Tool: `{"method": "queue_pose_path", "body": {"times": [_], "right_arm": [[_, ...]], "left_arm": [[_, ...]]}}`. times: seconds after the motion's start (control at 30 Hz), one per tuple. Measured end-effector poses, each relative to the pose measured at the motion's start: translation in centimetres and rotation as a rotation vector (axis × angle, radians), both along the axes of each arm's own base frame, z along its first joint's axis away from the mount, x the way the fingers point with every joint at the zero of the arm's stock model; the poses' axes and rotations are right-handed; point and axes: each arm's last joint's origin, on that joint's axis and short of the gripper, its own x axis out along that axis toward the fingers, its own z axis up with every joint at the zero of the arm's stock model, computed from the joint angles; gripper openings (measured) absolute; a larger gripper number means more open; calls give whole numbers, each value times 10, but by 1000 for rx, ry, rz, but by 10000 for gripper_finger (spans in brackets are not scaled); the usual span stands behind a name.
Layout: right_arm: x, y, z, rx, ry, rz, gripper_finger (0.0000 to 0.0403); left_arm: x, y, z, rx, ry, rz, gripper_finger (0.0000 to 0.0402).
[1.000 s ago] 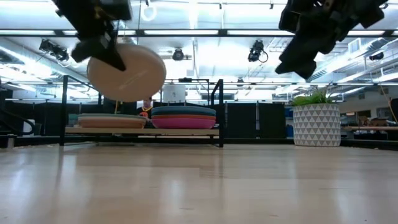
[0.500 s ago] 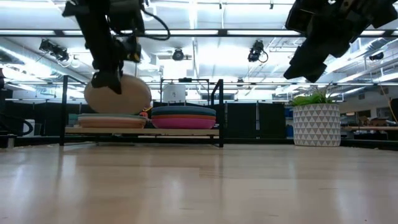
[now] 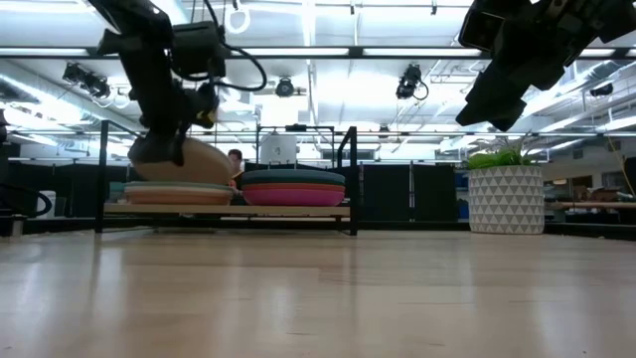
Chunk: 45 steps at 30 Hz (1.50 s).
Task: Place and stack plates onto a shelf
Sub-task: Stack the gray plate on top of the light blue plate on the shelf
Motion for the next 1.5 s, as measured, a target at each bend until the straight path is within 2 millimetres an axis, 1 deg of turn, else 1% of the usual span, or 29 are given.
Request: {"method": "queue_pose_path", "body": {"times": [0.1, 0.2, 0.3, 0.43, 0.5, 0.57, 0.63, 0.73, 0.83, 0.97, 1.03, 1.1, 1.23, 1.3, 1.37, 1.43, 1.5], "right_arm": [[0, 0, 0, -1, 0, 1, 158], [0, 0, 0, -1, 0, 1, 158], [0, 0, 0, -1, -1, 1, 158], [0, 0, 0, -2, 0, 3, 158], [0, 0, 0, -2, 0, 3, 158], [0, 0, 0, -1, 0, 4, 158], [0, 0, 0, 2, 1, 4, 158], [0, 0, 0, 8, 3, 13, 158], [0, 1, 0, 4, 3, 21, 158], [0, 1, 0, 2, 3, 22, 158], [0, 0, 0, 3, 2, 21, 158], [0, 0, 0, 5, 3, 19, 158], [0, 0, 0, 4, 2, 18, 158], [0, 0, 0, 1, 1, 17, 158], [0, 0, 0, -6, -2, 9, 158], [1, -1, 1, -10, -10, 12, 158], [1, -1, 1, -11, -15, 14, 158]], "left_arm": [[-3, -1, -5, -7, 12, 2, 60], [-2, -1, -6, -6, -17, 20, 62], [-1, -3, -6, -39, -47, 20, 83], [0, -4, -8, -187, -151, 43, 135], [-1, -3, -5, -259, -198, 58, 160], [0, -3, 0, -346, -259, 56, 176], [0, -3, 7, -443, -306, 37, 184], [2, -4, 25, -549, -418, -7, 185], [0, -6, 42, -553, -492, -41, 177], [-7, -8, 51, -546, -542, -45, 164], [-8, -11, 54, -605, -570, -66, 159], [-7, -16, 55, -662, -586, -88, 156], [-2, -30, 45, -677, -502, -125, 152], [1, -35, 39, -631, -458, -135, 151], [6, -37, 37, -543, -453, -119, 150], [8, -36, 35, -473, -445, -87, 150], [12, -33, 31, -441, -445, -55, 150]]}}
